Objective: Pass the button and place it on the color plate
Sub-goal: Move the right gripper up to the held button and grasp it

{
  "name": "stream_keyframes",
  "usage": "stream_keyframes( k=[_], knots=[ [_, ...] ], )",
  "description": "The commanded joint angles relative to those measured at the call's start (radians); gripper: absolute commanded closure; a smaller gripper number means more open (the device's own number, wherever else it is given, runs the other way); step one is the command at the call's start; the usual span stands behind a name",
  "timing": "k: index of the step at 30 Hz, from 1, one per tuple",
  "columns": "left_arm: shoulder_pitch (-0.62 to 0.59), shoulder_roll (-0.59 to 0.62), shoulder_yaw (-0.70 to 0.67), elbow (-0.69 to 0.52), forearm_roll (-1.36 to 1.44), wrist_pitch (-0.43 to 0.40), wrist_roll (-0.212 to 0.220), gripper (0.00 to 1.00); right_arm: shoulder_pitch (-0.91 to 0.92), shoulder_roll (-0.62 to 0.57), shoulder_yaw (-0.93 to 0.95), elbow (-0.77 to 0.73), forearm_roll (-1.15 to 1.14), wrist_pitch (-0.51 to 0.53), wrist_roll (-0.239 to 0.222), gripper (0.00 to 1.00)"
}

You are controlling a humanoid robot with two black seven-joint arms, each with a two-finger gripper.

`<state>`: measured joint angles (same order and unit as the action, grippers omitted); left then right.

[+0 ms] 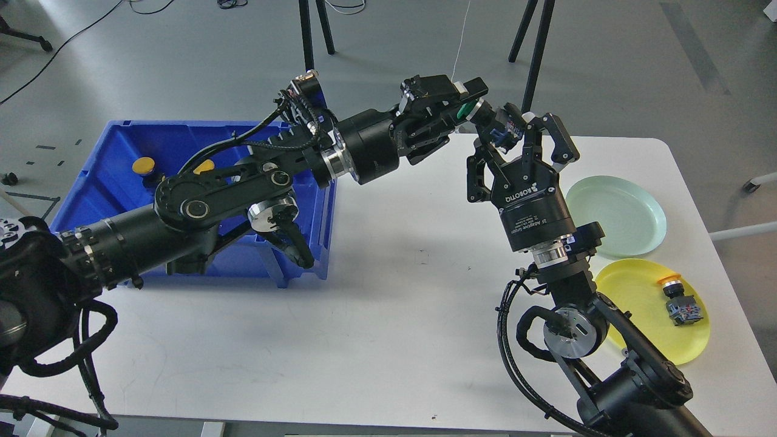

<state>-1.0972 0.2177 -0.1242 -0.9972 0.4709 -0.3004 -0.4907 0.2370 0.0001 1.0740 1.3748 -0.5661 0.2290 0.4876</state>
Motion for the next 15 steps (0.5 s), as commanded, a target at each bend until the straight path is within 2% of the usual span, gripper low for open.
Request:
stream_keyframes(
  k=[1,12,15],
  knots=[
    [0.002,0.0,0.001,0.0,0.002,0.003,0.002,0.86,0.002,0.0,0.001,0.007,0.0,0.001,0.001,1.0],
    [0.003,0.0,0.001,-0.001,0.002,0.007,0.002,0.87,0.002,0.0,0.003,0.004,0.0,-0.002,0.001,0.99],
    [0.003,0.0,0.001,-0.001,0.002,0.007,0.002,0.88,0.002,0.0,0.007,0.003,0.002,-0.008,0.001,0.89]
  ],
)
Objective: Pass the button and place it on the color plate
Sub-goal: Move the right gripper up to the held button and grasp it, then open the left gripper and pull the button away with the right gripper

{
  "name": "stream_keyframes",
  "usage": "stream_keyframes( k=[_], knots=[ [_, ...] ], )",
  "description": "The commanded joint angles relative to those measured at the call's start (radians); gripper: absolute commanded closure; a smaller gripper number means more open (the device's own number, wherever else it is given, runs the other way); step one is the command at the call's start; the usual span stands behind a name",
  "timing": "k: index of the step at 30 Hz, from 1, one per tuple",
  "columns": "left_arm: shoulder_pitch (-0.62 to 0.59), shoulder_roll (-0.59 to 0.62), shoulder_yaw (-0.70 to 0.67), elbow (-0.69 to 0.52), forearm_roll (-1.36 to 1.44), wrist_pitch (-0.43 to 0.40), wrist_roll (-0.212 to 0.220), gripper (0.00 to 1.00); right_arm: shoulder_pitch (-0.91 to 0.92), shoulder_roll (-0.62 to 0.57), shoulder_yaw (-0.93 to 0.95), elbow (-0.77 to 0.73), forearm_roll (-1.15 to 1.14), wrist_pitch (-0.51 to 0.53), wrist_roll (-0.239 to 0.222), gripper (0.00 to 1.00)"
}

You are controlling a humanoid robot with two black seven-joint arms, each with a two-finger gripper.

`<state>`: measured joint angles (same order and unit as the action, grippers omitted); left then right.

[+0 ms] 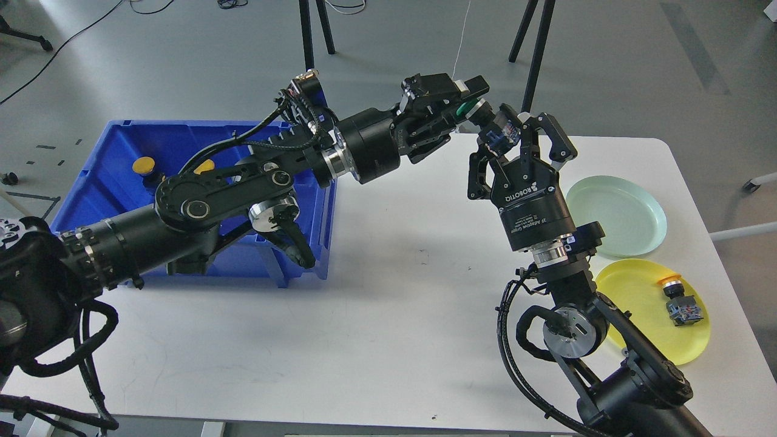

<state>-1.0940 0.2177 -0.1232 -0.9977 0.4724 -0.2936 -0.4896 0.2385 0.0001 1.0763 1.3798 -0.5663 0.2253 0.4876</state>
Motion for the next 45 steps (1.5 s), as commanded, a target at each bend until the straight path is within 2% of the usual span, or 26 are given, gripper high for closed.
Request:
stream_keyframes(
  k=[1,3,7,8,9,10,21,25,29,31,33,34,35,45],
  knots=[
    [0.002,0.0,0.0,-0.001,0.0,0.001,0.001,0.88,0.001,0.0,0.008,-0.002,0.002,-0.007,0.001,0.79],
    [0.002,0.0,0.0,-0.001,0.0,0.001,0.001,0.88,-0.002,0.0,0.011,-0.002,0.002,-0.007,0.001,0.58],
    [0.002,0.0,0.004,-0.001,0.0,0.001,0.001,0.88,-0.008,0.0,0.011,0.001,0.005,-0.006,0.001,0.44],
    [0.002,0.0,0.004,-0.001,0.0,0.001,0.001,0.88,-0.01,0.0,0.011,0.001,0.006,-0.004,0.001,0.38],
    [0.002,0.0,0.004,-0.001,0.0,0.001,0.001,0.88,-0.01,0.0,0.011,0.001,0.006,-0.006,0.001,0.26],
    [0.002,0.0,0.004,-0.001,0.0,0.001,0.001,0.88,-0.011,0.0,0.011,0.001,0.009,-0.004,0.001,0.23],
    [0.002,0.002,0.004,-0.001,0.0,0.001,0.001,0.88,-0.048,0.0,0.002,0.034,0.009,0.003,0.001,0.24],
    [0.002,0.002,0.002,-0.001,0.0,0.001,0.001,0.88,-0.054,0.0,0.002,0.042,0.008,0.003,0.001,0.27],
    [0.003,0.002,0.004,-0.001,0.0,0.001,0.001,0.88,-0.061,0.0,-0.004,0.051,0.005,0.006,0.001,0.36],
    [0.003,0.002,0.004,-0.001,0.0,0.001,0.001,0.88,-0.076,-0.002,-0.013,0.065,0.002,0.008,0.001,0.52],
    [0.002,0.002,0.004,-0.001,0.0,0.001,0.001,0.88,-0.088,-0.005,-0.018,0.087,0.002,0.016,0.001,0.86],
    [0.003,0.002,0.004,-0.001,0.0,0.001,0.001,0.88,-0.088,-0.006,-0.018,0.088,0.0,0.019,0.001,0.97],
    [0.003,0.002,0.004,-0.001,0.0,0.001,0.001,0.88,-0.088,-0.005,-0.018,0.088,0.0,0.017,0.001,1.0],
    [0.002,0.005,0.002,-0.006,0.015,-0.006,0.001,0.83,-0.088,-0.002,-0.007,0.088,0.002,-0.03,0.001,1.0]
  ],
)
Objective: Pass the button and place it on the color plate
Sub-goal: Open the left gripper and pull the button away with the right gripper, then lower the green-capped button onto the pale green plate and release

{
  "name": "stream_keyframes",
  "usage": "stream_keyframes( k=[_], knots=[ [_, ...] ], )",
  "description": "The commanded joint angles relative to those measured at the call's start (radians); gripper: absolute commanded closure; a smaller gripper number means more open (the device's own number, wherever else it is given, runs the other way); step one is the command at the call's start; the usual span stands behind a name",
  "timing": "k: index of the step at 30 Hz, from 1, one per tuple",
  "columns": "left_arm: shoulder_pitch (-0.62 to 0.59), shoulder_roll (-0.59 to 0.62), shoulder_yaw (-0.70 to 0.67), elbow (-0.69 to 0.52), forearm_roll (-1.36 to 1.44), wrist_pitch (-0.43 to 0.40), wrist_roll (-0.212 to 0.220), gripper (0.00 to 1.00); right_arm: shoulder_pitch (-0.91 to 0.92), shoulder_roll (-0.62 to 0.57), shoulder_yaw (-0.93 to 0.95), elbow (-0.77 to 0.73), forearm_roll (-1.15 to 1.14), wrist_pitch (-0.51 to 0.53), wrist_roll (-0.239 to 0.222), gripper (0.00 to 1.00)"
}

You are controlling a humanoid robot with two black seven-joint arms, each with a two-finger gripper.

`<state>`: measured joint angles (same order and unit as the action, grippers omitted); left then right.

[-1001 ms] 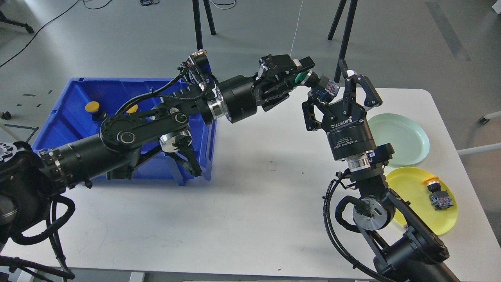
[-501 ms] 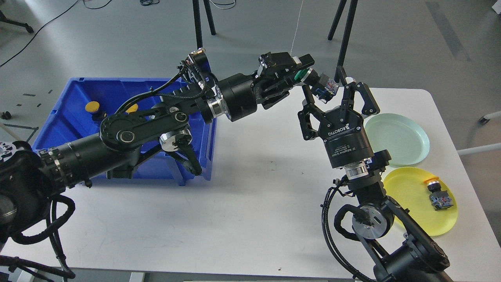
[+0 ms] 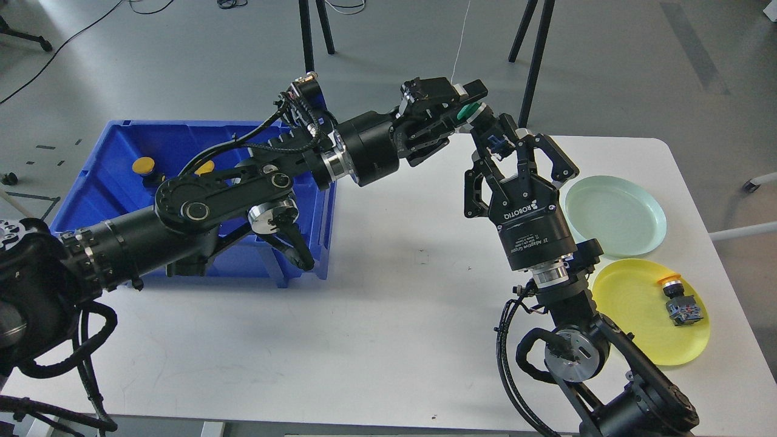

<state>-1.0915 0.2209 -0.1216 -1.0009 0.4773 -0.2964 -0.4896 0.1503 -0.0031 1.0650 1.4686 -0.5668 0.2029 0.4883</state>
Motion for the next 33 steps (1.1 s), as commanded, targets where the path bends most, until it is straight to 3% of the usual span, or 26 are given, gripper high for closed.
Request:
stream_keyframes(
  k=[1,2,3,7,14,20,25,29,33],
  knots=[
    [-0.001,0.002,-0.001,-0.002,0.012,-0.003,0.001,0.73,0.002,0.002,0.004,-0.001,0.002,-0.01,0.0,1.0],
    [-0.002,0.0,-0.009,0.001,0.007,0.002,0.001,0.56,0.002,0.002,0.004,-0.001,0.002,-0.01,0.0,1.0],
    [-0.004,0.0,-0.01,0.002,0.009,0.0,0.001,0.3,0.002,0.002,0.006,-0.002,0.002,-0.011,0.0,1.0],
    [-0.01,-0.002,-0.007,0.004,0.006,-0.01,0.001,0.11,0.002,0.002,0.006,-0.002,0.002,-0.017,0.0,1.0],
    [-0.011,-0.002,-0.003,0.004,0.007,-0.01,0.001,0.11,0.002,0.002,0.019,-0.002,0.004,-0.023,0.0,1.0],
    [-0.007,0.0,-0.01,0.004,0.006,-0.01,0.001,0.09,-0.001,0.0,0.229,-0.085,0.028,-0.065,0.0,1.0],
    [-0.005,0.0,-0.01,0.004,0.006,-0.01,0.001,0.08,0.115,-0.076,0.262,-0.344,0.019,-0.316,0.0,1.0],
    [-0.005,0.0,-0.01,0.005,0.006,-0.01,0.001,0.08,0.265,-0.185,0.149,-0.607,0.03,-0.511,0.0,1.0],
    [-0.005,0.0,-0.01,0.005,0.006,-0.012,0.001,0.08,0.331,-0.186,0.043,-0.665,0.03,-0.615,0.0,1.0]
  ],
)
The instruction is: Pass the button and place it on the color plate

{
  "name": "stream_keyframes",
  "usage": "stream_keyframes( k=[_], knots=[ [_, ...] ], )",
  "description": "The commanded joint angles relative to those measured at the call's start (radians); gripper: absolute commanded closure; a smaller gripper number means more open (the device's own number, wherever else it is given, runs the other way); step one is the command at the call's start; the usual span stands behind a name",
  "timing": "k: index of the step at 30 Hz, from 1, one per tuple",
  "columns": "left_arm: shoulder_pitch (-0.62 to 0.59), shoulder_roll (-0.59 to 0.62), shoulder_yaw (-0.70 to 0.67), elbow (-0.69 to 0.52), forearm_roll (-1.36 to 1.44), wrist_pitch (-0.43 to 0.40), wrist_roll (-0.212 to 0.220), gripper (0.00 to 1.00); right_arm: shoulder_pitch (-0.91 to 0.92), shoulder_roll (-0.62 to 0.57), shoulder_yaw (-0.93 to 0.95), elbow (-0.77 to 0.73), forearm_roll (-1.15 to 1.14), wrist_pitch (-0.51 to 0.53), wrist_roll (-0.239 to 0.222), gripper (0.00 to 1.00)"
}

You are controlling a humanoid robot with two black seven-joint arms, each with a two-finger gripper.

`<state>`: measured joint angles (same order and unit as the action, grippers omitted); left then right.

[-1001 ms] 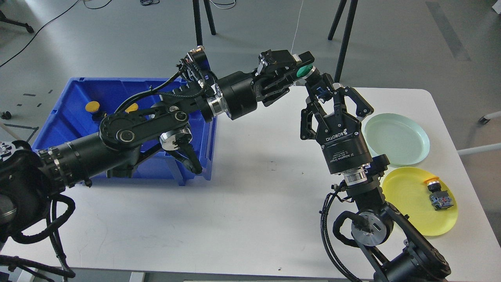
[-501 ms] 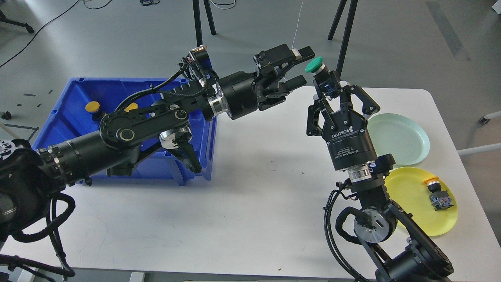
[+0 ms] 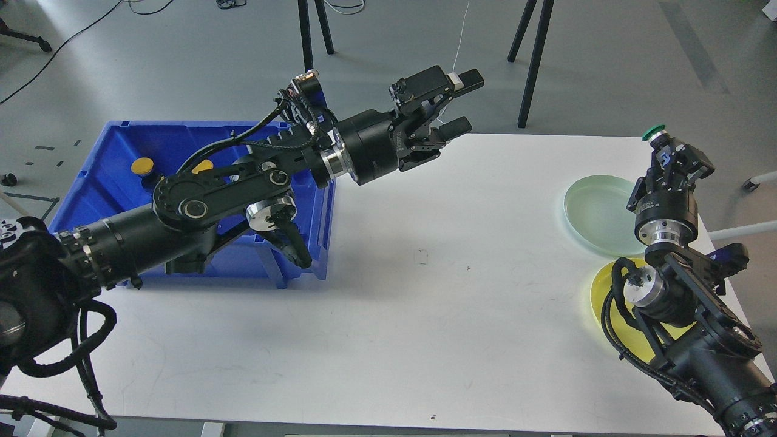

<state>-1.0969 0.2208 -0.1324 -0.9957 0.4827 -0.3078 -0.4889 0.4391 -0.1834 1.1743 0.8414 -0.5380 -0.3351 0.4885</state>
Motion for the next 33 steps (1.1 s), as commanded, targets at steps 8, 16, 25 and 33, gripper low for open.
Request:
stream_keyframes(
  k=[8,16,25,33],
  knots=[
    [0.0,0.0,-0.001,0.0,-0.001,0.001,0.0,0.08,0.064,0.025,-0.131,-0.059,0.033,-0.154,-0.27,1.0],
    [0.0,0.002,-0.001,0.0,-0.001,0.001,0.0,0.08,0.059,0.047,-0.134,-0.044,0.038,-0.154,-0.327,1.0],
    [0.0,0.0,-0.001,0.0,-0.001,0.001,0.0,0.08,0.052,0.064,-0.113,-0.015,0.041,-0.154,-0.314,0.67],
    [0.0,0.0,-0.001,0.0,-0.001,0.0,0.0,0.08,0.04,0.062,-0.035,0.013,0.041,-0.154,-0.301,0.43]
  ],
)
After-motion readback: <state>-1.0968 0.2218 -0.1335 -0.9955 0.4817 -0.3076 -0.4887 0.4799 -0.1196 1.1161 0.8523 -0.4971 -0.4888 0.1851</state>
